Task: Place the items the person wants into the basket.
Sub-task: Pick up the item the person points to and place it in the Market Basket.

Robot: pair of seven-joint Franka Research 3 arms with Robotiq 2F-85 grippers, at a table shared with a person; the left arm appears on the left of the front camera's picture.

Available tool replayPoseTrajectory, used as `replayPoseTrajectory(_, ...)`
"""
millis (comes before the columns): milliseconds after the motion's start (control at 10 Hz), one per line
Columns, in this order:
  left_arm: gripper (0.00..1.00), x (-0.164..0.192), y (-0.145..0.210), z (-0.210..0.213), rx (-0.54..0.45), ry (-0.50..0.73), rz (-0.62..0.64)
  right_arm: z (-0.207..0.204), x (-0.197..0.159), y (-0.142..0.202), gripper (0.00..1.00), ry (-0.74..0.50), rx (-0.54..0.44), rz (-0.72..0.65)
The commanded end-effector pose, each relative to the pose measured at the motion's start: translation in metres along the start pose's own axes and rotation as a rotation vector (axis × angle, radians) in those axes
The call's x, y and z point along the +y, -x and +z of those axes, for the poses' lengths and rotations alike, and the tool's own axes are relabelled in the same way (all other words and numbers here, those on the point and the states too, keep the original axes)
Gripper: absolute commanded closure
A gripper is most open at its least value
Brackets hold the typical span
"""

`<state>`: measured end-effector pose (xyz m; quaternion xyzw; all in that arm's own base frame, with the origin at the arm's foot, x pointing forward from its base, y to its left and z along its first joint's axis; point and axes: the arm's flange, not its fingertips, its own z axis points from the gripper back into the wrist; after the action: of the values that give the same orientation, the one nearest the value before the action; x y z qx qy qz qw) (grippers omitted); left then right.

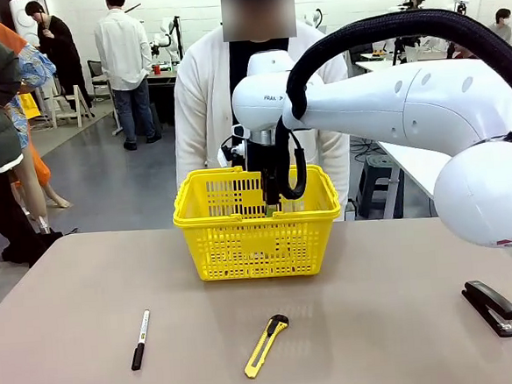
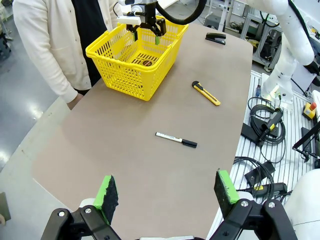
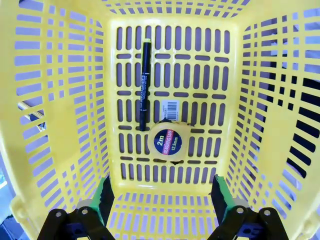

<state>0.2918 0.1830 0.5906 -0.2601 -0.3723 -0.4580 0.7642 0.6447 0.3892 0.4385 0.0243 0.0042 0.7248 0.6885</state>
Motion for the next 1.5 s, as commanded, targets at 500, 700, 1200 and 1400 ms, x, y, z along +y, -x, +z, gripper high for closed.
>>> replayPoseTrajectory(500,0.0,-0.001,0.0,0.001,-0.012,0.0,-0.006,0.105,0.176,0.112,0.0,0.027,-0.096,-0.446)
replayPoseTrajectory(700,0.0,-0.001,0.0,0.001,-0.012,0.0,-0.006,0.101,0.23,0.153,0.0,0.025,-0.13,-0.585)
replayPoseTrajectory(1200,0.0,-0.001,0.0,0.001,-0.012,0.0,-0.006,0.062,0.257,0.221,0.0,0.048,-0.177,-0.742)
replayPoseTrajectory(1400,0.0,-0.001,0.0,0.001,-0.012,0.0,-0.006,0.057,0.254,0.222,0.0,0.069,-0.145,-0.759)
